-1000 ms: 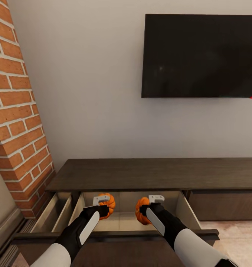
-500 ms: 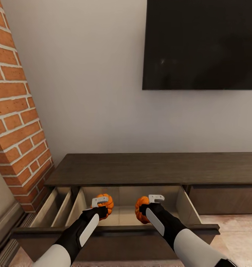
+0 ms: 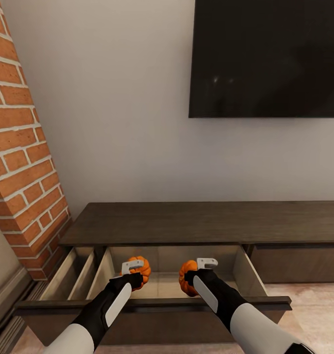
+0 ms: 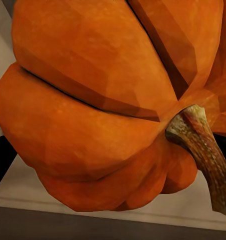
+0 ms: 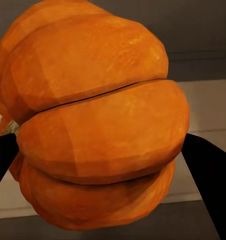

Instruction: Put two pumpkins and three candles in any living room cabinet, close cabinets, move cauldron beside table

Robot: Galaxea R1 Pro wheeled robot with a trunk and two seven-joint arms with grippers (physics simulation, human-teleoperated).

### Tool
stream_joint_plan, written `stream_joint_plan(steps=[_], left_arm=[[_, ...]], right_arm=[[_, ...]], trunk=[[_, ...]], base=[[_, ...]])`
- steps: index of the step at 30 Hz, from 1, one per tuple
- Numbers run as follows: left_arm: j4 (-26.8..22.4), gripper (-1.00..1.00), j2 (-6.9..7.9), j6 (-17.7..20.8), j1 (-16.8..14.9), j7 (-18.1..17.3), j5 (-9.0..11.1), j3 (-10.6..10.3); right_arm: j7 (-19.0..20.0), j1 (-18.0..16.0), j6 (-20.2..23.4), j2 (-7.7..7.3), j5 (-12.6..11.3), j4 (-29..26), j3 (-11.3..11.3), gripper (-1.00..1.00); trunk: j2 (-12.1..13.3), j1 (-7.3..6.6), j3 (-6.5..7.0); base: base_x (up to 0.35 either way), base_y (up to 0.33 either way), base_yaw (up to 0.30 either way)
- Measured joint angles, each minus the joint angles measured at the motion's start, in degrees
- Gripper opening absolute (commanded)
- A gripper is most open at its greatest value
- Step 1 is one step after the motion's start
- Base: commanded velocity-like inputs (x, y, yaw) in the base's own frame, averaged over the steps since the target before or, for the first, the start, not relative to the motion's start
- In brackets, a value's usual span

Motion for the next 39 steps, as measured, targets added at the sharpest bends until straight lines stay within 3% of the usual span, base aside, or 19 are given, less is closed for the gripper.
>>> stream_joint_plan(steps=[29, 36, 39], left_arm=[[-0.1, -1.0, 0.09, 0.09, 0.0, 0.08, 0.09, 0.0], [-0.08, -1.0, 0.09, 0.2, 0.01, 0.09, 0.15, 0.01], [-0.09, -1.0, 0.09, 0.17, 0.0, 0.09, 0.09, 0.0]], right_arm=[[0.0, 0.0, 0.08, 0.0, 0.0, 0.0, 0.0, -1.0], [0.0, 0.01, 0.12, 0.0, -0.05, 0.01, -0.01, -1.0], [0.0, 0.0, 0.08, 0.0, -0.02, 0.0, 0.0, -1.0]], trunk=[[0.0, 0.0, 0.0], [-0.09, 0.19, -1.55], [-0.09, 0.18, -1.55]], base=[[0.059, 0.0, 0.0], [0.0, 0.0, 0.0], [0.0, 0.0, 0.0]])
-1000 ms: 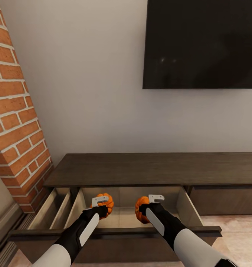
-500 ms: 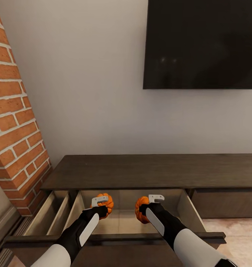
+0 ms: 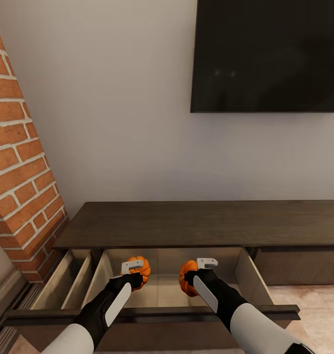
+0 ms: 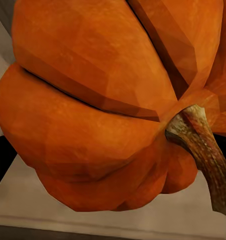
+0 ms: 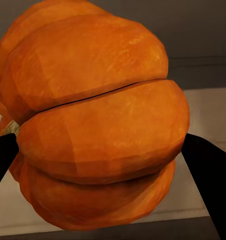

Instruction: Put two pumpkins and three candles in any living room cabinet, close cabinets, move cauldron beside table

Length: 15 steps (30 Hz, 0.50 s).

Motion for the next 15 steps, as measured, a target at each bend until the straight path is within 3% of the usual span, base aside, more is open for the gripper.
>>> stream_joint_plan(steps=[8, 15], left_arm=[[0.01, -1.0, 0.0, 0.04, 0.01, 0.0, 0.05, 0.01], [0.01, -1.0, 0.0, 0.05, 0.01, 0.0, 0.05, 0.01]], right_arm=[[0.0, 0.01, 0.03, -0.01, -0.04, 0.01, -0.01, -1.0], [-0.01, 0.01, 0.05, 0.01, 0.02, 0.01, -0.01, -1.0]], trunk=[[-0.1, 0.21, -1.77], [-0.11, 0.24, -1.99]], base=[[0.0, 0.0, 0.0], [0.0, 0.0, 0.0]])
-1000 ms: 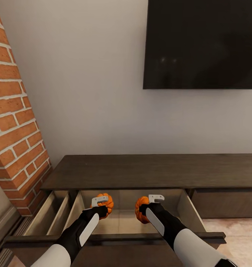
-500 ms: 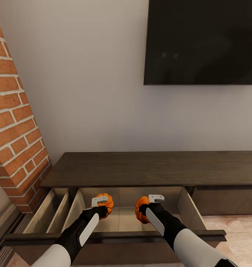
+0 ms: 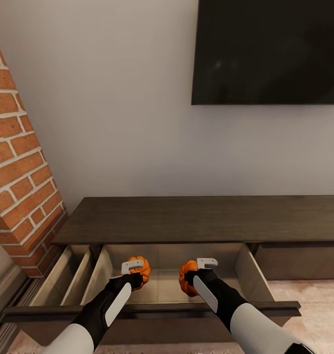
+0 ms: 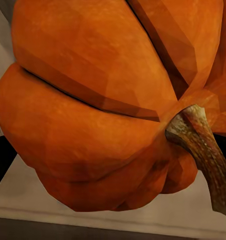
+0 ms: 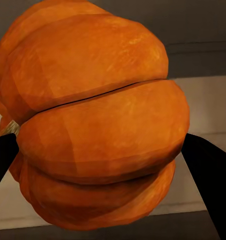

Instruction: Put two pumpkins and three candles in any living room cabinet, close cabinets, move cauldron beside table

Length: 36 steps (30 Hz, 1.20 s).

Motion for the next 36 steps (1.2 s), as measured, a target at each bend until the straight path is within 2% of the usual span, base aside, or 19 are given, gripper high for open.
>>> stream_joint_plan(steps=[2, 11, 12, 25, 26, 36], left_arm=[[0.0, -1.0, 0.0, 0.01, 0.0, 0.0, 0.01, 0.0], [-0.01, -1.0, 0.0, -0.05, -0.01, 0.0, -0.05, -0.01], [-0.01, -1.0, 0.0, -0.05, -0.01, 0.0, -0.05, -0.01], [-0.1, -1.0, 0.08, 0.03, -0.01, 0.0, -0.06, 0.08], [-0.1, 1.0, 0.08, 0.03, -0.01, 0.0, -0.05, 0.09], [-0.1, 1.0, 0.08, 0.15, -0.01, 0.12, -0.13, 0.15]], right_arm=[[0.0, 0.0, -0.02, -0.01, -0.04, 0.0, 0.0, -1.0], [-0.08, -0.01, -0.05, 0.07, 0.0, -0.01, 0.01, -1.0], [-0.07, -0.01, -0.05, 0.07, 0.0, -0.01, 0.01, 1.0], [-0.05, -0.01, -0.02, 0.07, -0.01, -0.02, 0.01, 1.0], [-0.05, -0.01, -0.03, 0.07, -0.01, -0.02, 0.01, 1.0], [-0.05, -0.01, 0.0, 0.06, -0.01, -0.02, 0.01, 1.0]], trunk=[[-0.03, 0.05, -0.44], [-0.03, 0.05, -0.45], [-0.03, 0.05, -0.45], [-0.03, 0.05, -0.45], [-0.03, 0.05, -0.45], [-0.03, 0.05, -0.45]], base=[[0.0, 0.0, 0.0], [0.0, 0.0, 0.0], [0.0, 0.0, 0.0], [0.0, 0.0, 0.0], [0.0, 0.0, 0.0], [0.0, 0.0, 0.0]])
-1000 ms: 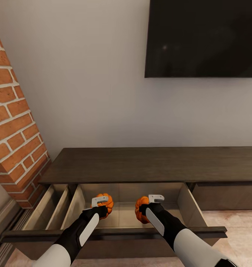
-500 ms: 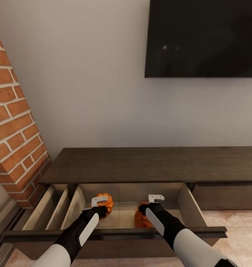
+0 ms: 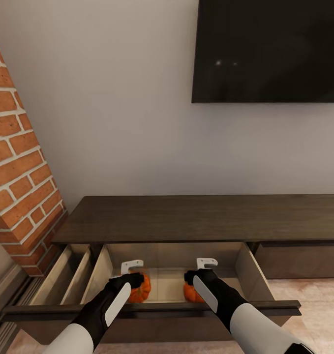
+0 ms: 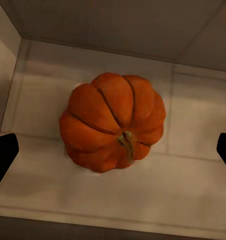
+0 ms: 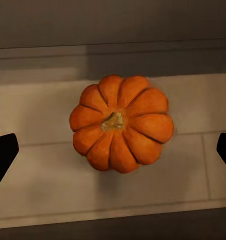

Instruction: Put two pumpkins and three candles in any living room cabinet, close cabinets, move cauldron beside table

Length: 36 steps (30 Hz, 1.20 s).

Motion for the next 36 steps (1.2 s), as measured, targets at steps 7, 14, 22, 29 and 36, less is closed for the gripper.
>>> stream_joint_plan(steps=[7, 14, 22, 29, 36], left_arm=[[0.0, 1.0, 0.05, 0.16, 0.0, -0.14, -0.01, 0.0], [-1.38, 1.0, 0.18, 0.45, 0.0, -0.38, -0.01, -0.01], [-6.43, 1.0, 1.76, 8.6, 0.0, -0.53, 0.48, 0.08], [-11.86, 1.0, 3.12, 20.28, -0.01, -0.54, 0.65, 9.46], [-12.75, 1.0, 3.02, 23.22, -0.01, -0.55, 0.37, 11.6]], right_arm=[[-0.03, 0.0, -0.03, -0.01, 0.01, 0.0, 0.0, 1.0], [-0.02, 0.0, 0.02, -0.08, -0.07, 0.0, 0.0, 1.0], [0.0, 0.0, 0.03, -0.08, -0.31, 0.0, 0.0, 1.0], [0.23, 0.0, 0.11, -0.14, -0.59, 0.0, -0.02, 1.0], [0.48, 0.0, 0.26, -0.14, -0.76, 0.0, -0.08, 1.0]], trunk=[[0.06, -0.13, 1.1], [0.16, -0.31, 2.65], [0.26, -0.52, 4.43], [0.36, -0.7, 5.98], [1.29, -1.29, 7.44]], base=[[0.0, 0.0, 0.0], [0.0, 0.0, 0.0], [0.0, 0.0, 0.0], [0.0, 0.0, 0.0], [0.0, 0.0, 0.0]])
